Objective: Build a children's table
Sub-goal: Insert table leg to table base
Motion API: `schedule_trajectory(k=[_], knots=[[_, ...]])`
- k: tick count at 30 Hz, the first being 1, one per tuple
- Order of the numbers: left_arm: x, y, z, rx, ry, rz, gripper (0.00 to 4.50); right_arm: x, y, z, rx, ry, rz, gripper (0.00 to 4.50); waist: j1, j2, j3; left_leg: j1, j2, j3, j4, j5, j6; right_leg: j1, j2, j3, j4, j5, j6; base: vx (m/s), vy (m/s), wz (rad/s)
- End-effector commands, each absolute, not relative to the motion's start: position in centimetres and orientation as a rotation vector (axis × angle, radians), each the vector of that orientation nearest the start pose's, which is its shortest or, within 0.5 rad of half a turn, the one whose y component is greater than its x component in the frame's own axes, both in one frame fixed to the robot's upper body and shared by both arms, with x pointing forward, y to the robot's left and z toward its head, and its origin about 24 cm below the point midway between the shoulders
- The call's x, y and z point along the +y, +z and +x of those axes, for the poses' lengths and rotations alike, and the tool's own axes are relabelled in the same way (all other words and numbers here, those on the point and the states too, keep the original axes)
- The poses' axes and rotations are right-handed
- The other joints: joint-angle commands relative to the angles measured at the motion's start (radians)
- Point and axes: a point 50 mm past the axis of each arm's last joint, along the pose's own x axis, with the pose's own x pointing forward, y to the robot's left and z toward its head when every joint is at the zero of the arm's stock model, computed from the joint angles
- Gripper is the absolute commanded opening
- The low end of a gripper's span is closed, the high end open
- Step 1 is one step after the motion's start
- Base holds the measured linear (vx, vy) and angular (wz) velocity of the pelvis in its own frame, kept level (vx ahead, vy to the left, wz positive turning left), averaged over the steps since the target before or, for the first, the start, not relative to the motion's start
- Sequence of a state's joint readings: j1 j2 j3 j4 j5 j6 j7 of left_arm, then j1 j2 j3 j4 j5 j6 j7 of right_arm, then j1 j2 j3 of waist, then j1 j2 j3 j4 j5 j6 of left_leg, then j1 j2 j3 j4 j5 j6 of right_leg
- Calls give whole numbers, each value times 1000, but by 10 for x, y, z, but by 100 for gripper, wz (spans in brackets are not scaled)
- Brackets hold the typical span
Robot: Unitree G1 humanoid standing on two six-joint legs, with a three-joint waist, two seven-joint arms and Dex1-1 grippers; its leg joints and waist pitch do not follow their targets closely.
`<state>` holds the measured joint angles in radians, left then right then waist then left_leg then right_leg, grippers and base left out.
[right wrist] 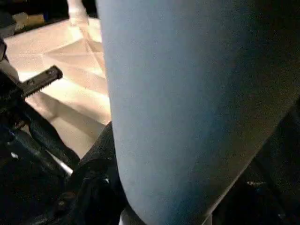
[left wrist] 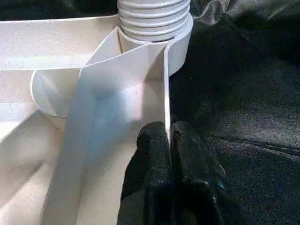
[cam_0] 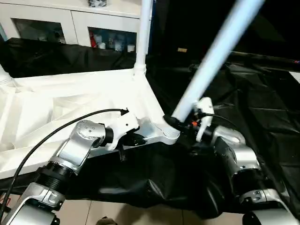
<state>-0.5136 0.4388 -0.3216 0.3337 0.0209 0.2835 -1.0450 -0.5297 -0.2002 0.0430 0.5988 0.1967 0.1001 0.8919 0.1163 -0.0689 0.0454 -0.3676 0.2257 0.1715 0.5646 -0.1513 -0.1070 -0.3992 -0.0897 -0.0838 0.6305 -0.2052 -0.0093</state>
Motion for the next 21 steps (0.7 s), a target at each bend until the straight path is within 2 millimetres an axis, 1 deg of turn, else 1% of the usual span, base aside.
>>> schedule_trajectory(k=[1,3,4,9,14,17,21], knots=[[127,84,313,329,-1213,512,0,-125,20,314,379,979,13,190,1,15,-62,13,6,6,-59,-224,-4,53,-47,47,-72,-110,-189,0,0,0],[127,83,313,335,-1221,524,0,-123,20,315,387,1002,2,190,0,15,-62,12,6,6,-59,-222,-4,53,-47,47,-72,-107,-188,0,0,0],[127,83,313,338,-1226,532,0,-120,21,315,399,1037,-13,190,1,17,-62,13,6,5,-59,-223,-5,52,-47,47,-72,-106,-191,0,0,0],[127,85,315,335,-1229,538,0,-119,18,312,442,1103,-27,190,0,16,-63,12,6,6,-57,-211,-1,54,-45,47,-68,-65,-199,0,0,0],[127,86,315,326,-1241,547,0,-120,15,311,452,1135,-21,190,0,15,-64,14,7,6,-56,-223,0,54,-47,47,-69,-76,-206,0,0,0],[125,86,312,313,-1292,552,0,-121,15,310,443,1174,-10,190,1,15,-63,13,7,6,-57,-231,4,54,-47,47,-71,-87,-206,0,0,0],[124,88,306,300,-1382,545,0,-122,15,308,434,1229,-3,190,2,16,-64,14,8,5,-57,-234,7,54,-47,46,-68,-76,-214,0,0,0]])
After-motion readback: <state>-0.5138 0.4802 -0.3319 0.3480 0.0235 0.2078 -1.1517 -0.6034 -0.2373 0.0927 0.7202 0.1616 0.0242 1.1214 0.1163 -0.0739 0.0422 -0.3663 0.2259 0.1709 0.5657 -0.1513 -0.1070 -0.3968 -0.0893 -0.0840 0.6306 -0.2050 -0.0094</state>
